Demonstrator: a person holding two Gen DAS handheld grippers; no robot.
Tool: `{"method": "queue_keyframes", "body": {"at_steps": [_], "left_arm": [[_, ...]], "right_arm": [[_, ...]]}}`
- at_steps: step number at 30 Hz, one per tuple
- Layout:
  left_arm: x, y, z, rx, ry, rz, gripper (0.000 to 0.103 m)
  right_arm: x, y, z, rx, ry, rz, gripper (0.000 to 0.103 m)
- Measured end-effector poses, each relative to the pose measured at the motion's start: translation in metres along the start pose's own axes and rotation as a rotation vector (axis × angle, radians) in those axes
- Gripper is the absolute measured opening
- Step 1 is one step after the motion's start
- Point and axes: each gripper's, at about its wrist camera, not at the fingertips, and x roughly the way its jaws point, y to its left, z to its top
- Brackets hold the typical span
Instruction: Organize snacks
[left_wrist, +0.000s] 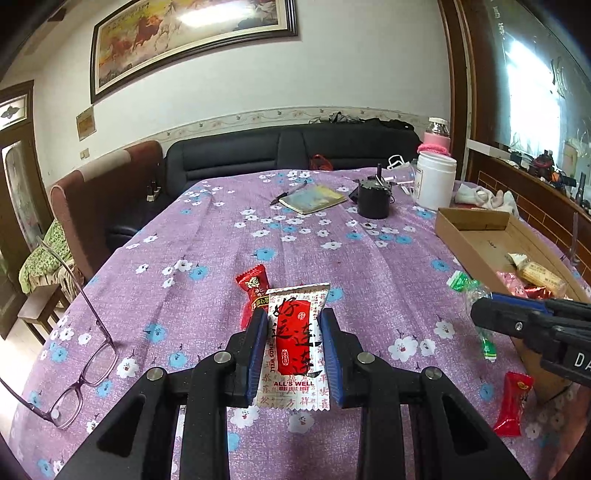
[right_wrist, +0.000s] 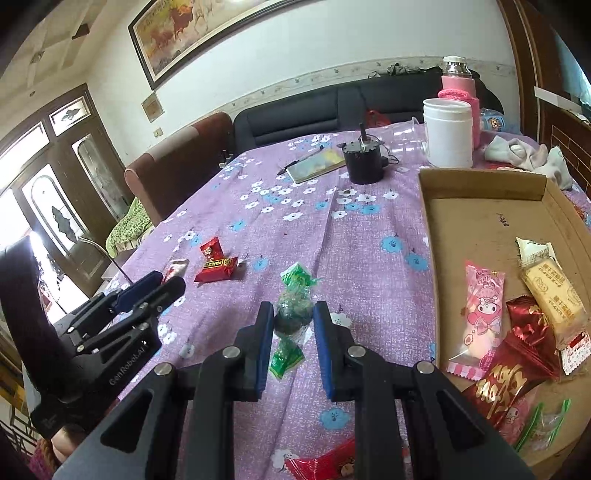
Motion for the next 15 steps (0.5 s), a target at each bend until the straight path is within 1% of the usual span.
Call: {"method": "queue_keyframes", "body": {"at_steps": [2,6,12,15], "left_arm": [[-0.001,-0.002,0.001,0.002,-0.001,-0.013,0.031],[0.0,-0.007,0.0,0.02,-0.001,-0.007,0.031],[-0.002,-0.012,-0.002,0.052,-0.015,0.06,0.031],[-0.005,-0.009,-0.001,0.042,-0.03,0.072,0.031]], "right_arm": [[0.001,0.001,0.0,-0.003,0.003,-0.001,0.021],[0.001,-0.001,-0.001,0.004,0.004,-0.001,0.021],[0.001,-0.002,-0.003,0.005,-0.001,-0.01,0.021],[0.001,-0.002,-0.003,0.006,-0.007,-0.019,0.021]]}}
